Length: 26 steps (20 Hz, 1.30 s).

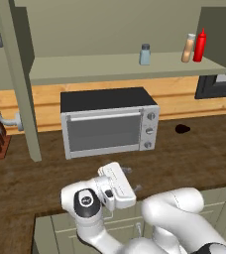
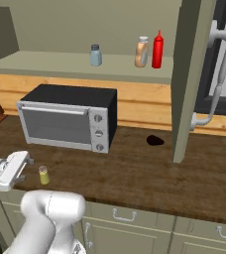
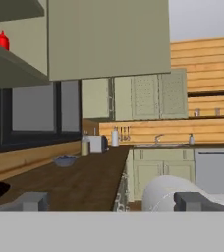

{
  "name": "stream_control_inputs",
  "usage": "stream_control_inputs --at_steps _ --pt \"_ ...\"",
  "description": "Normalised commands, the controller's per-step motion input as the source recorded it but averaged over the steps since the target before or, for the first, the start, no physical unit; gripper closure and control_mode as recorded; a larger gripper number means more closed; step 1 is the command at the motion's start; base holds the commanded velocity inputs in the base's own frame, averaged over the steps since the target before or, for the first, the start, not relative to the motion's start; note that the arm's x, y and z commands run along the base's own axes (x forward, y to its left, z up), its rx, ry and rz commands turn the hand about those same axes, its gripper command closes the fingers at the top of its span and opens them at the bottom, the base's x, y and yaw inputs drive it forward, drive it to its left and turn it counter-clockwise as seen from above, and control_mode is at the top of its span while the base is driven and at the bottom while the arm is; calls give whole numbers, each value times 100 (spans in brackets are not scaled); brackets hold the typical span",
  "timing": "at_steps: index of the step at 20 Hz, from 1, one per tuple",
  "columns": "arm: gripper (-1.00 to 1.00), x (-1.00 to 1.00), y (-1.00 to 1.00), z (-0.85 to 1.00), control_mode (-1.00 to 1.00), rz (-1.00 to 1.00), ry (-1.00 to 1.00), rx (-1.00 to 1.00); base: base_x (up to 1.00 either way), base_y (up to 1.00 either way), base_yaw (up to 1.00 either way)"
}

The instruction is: Put the shaker and condiment bottle from the counter next to their counterparts in the cabinet.

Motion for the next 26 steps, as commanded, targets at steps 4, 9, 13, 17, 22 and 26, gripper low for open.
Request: stream_control_inputs --at_steps 4,9,13,17,22,26 --pt "-100 15 28 -3 -100 -6 -1 0 0 0 0" --pt "-100 29 3 -33 -100 0 -4 0 0 0 0" --pt "-100 2 0 -38 -100 1 -10 8 0 0 0" --pt "-100 -1 8 -6 -100 0 -9 8 0 0 0" --pt "-100 9 13 0 -100 0 -1 2 0 0 0" --pt "-100 29 0 0 -100 2 0 8 0 0 0"
